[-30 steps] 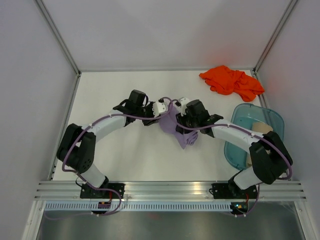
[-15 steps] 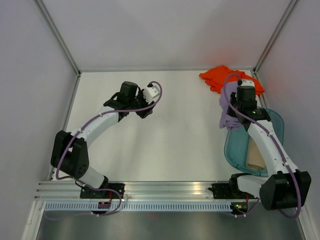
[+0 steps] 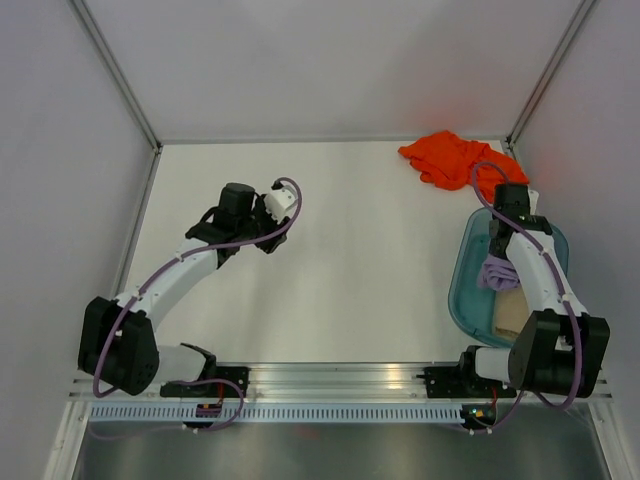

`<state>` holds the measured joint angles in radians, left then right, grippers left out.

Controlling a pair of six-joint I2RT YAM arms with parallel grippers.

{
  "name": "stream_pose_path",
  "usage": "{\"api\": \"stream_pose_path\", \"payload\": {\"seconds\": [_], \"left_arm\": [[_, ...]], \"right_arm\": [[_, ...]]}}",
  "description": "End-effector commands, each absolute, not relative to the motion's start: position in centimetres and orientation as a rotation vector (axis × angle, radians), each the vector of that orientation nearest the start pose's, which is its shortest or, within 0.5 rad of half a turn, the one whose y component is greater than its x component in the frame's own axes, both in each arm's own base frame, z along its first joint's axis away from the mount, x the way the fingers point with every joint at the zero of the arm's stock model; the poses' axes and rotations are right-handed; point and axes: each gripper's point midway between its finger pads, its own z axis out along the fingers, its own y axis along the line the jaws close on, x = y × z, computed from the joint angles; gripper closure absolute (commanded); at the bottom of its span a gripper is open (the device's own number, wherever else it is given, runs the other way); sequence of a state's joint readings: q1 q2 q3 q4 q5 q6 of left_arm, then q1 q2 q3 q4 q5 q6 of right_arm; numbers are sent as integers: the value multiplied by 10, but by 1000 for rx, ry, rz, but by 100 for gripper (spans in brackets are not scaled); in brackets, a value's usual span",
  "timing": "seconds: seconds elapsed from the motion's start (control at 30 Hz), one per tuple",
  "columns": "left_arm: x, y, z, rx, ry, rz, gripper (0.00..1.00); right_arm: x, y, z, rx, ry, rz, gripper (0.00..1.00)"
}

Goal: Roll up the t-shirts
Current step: Place the rolled tshirt into the container

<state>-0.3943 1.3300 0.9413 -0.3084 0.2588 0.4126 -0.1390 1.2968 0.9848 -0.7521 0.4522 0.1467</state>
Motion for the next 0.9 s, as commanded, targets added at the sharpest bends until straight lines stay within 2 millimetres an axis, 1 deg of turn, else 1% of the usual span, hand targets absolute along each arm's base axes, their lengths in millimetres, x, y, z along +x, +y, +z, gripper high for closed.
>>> {"api": "stream_pose_path", "payload": {"seconds": [0.0, 0.07, 0.1, 0.13, 0.17, 0.2, 0.23, 0.27, 0.33, 0.37, 0.4, 0.43, 0.5, 0.53, 0.57, 0.6, 0.67, 0.7, 0.77, 0.87], "left_arm": [[335, -164, 152, 923, 2002, -271, 43], [336, -163, 153, 916, 1995, -267, 43], [335, -162, 150, 917, 1998, -263, 43], [337, -160, 151, 911, 1990, -256, 43], [338, -158, 149, 914, 1990, -240, 42], [339, -158, 148, 914, 1989, -231, 43], [340, -157, 147, 918, 1989, -223, 43], [341, -155, 146, 925, 1982, -203, 43], [342, -153, 143, 932, 1984, -190, 42], [343, -153, 143, 930, 1982, -184, 42], [344, -153, 142, 932, 1986, -182, 42], [345, -153, 141, 933, 1987, -184, 42], [348, -153, 142, 934, 1980, -175, 42], [348, -154, 142, 936, 1977, -173, 42], [351, -152, 143, 934, 1972, -159, 42], [352, -151, 141, 934, 1975, -154, 42], [355, -151, 142, 934, 1970, -146, 41], [356, -151, 141, 933, 1972, -146, 41], [356, -151, 139, 936, 1971, -146, 41], [358, -151, 139, 943, 1965, -142, 40]], "right_arm": [[263, -131, 146, 495, 2451, -733, 100], [264, -129, 136, 475, 2484, -720, 100], [261, -127, 121, 462, 2534, -712, 100], [262, -123, 112, 450, 2559, -699, 100], [266, -116, 97, 440, 2603, -661, 100], [268, -112, 91, 434, 2621, -647, 100], [275, -102, 85, 370, 2640, -626, 100], [281, -96, 79, 331, 2665, -632, 100], [294, -75, 72, 243, 2693, -532, 100], [300, -67, 70, 226, 2693, -476, 100], [305, -56, 68, 212, 2700, -383, 100], [308, -51, 67, 195, 2699, -338, 100], [309, -37, 65, 139, 2719, -225, 100], [307, -36, 64, 135, 2731, -211, 100], [300, -34, 62, 133, 2762, -199, 98], [296, -33, 61, 150, 2776, -181, 92], [287, -30, 55, 174, 2808, -153, 75], [285, -28, 52, 200, 2814, -112, 61], [281, -29, 45, 219, 2839, -108, 55], [278, -33, 43, 244, 2863, -99, 52]]}}
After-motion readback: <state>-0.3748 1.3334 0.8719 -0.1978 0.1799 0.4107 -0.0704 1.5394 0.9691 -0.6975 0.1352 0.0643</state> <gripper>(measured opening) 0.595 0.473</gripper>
